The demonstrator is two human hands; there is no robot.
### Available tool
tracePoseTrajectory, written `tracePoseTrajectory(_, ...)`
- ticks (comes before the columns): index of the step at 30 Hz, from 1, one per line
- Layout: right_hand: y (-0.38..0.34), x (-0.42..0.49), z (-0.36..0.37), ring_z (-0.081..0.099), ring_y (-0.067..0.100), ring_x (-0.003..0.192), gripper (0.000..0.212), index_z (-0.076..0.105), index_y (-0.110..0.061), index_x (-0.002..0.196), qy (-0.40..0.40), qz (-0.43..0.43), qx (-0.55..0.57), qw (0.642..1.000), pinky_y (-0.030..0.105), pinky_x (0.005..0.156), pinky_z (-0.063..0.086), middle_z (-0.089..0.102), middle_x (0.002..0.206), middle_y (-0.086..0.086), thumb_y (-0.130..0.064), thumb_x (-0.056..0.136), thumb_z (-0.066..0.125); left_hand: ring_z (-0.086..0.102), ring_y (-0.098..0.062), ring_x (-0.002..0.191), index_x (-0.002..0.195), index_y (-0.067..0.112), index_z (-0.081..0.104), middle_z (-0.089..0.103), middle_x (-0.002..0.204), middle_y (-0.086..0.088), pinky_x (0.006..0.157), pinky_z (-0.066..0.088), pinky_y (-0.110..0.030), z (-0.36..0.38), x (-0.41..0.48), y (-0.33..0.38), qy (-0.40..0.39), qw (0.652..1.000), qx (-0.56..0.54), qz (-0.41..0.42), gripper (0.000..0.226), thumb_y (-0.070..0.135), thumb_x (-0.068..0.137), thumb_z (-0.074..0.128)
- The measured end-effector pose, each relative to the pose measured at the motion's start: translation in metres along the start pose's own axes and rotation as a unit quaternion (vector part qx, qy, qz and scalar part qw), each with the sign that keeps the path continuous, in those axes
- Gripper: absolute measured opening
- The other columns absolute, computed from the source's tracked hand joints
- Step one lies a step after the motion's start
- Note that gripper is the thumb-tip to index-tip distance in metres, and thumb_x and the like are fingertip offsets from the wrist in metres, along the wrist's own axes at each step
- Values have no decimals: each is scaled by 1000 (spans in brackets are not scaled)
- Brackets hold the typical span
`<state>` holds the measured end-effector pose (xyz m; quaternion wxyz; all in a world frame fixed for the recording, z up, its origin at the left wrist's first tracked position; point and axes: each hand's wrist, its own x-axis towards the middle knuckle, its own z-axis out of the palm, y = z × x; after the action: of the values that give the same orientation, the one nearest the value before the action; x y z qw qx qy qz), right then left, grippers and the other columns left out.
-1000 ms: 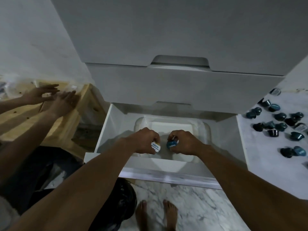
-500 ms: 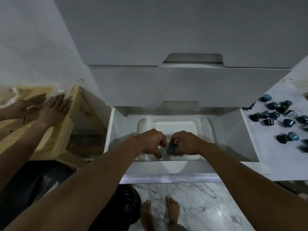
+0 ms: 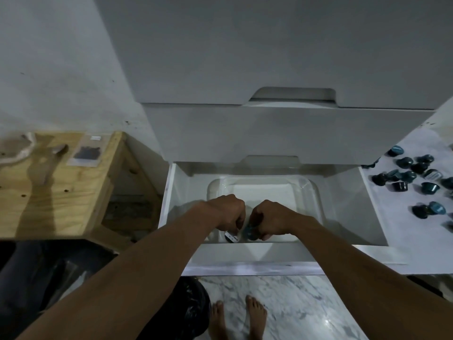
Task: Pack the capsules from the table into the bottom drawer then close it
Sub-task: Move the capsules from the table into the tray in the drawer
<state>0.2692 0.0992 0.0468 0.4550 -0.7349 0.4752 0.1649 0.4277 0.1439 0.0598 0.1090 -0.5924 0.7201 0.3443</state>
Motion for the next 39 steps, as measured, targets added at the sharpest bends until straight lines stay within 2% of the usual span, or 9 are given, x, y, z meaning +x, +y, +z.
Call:
tracePoseTrajectory(4, -5, 0, 2, 71, 17, 74, 28, 69, -12, 98, -4, -13, -14, 1000, 30, 78, 59, 72, 95, 10, 2, 74, 68, 65, -23, 86, 96, 16, 73, 70, 99, -6, 76, 54, -32, 2, -2, -3, 5, 1000, 17, -11, 22, 18, 75, 77)
tracePoseTrajectory(9, -9, -2, 3, 68, 17, 77, 31, 70, -13, 99, -5, -15, -48, 999, 30, 81, 57, 73, 96, 9, 1, 72, 67, 63, -24, 87, 98, 17, 72, 67, 99, -5, 68, 44, -28, 0, -5, 0, 26, 998, 61, -16, 22, 19, 76, 75)
tracePoseTrajectory(14, -11, -2, 5, 70, 22, 85, 31, 71, -12, 99, -4, -14, -53, 998, 37, 84, 58, 73, 97, 9, 1, 71, 70, 57, -19, 77, 97, 19, 72, 67, 99, -4, 66, 43, -28, 3, -8, -4, 34, 998, 48, -23, 21, 22, 76, 75)
tracePoseTrajectory(19, -13, -2, 5, 70, 22, 86, 31, 71, -11, 99, 1, -18, -54, 998, 39, 84, 58, 73, 97, 10, 1, 70, 70, 60, -20, 78, 97, 20, 71, 68, 98, -2, 70, 50, -29, 7, -8, -7, 43, 998, 37, -27, 22, 22, 76, 75)
tracePoseTrajectory(23, -15, -2, 6, 70, 20, 83, 31, 70, -12, 101, -2, -14, -47, 999, 34, 84, 58, 72, 98, 10, 1, 72, 69, 63, -22, 84, 100, 21, 70, 67, 101, -3, 70, 50, -30, 8, -7, -9, 43, 998, 37, -24, 24, 22, 77, 75)
tracePoseTrajectory(28, -15, -2, 1, 66, 15, 71, 31, 66, -11, 108, 15, -12, -48, 999, 24, 69, 55, 70, 100, 10, -7, 78, 68, 63, -22, 94, 107, 22, 67, 66, 107, -5, 80, 52, -35, 5, -9, -12, 69, 997, 23, -15, 30, 30, 79, 72)
tracePoseTrajectory(30, -13, -4, -2, 62, 13, 69, 29, 65, -11, 107, 44, -15, -56, 997, 23, 66, 52, 69, 101, 8, -19, 80, 72, 62, -22, 97, 105, 22, 67, 66, 108, -4, 84, 52, -36, 0, -12, -10, 102, 994, 20, -20, 27, 36, 81, 68)
tracePoseTrajectory(34, -4, -14, -8, 59, 22, 100, 30, 64, -14, 109, 162, -8, -86, 983, 29, 85, 48, 62, 113, 4, -30, 84, 66, 59, -25, 103, 109, 20, 64, 64, 113, -6, 89, 49, -38, -9, -15, 0, 167, 984, 53, -41, 29, 39, 88, 58)
tracePoseTrajectory(39, 5, -49, -18, 55, 23, 117, 38, 55, -14, 124, 286, 8, -90, 954, 34, 100, 42, 59, 129, 6, -33, 92, 56, 57, -29, 108, 122, 12, 55, 58, 120, -12, 89, 49, -41, -12, -17, 36, 254, 961, 99, -41, 34, 31, 96, 45)
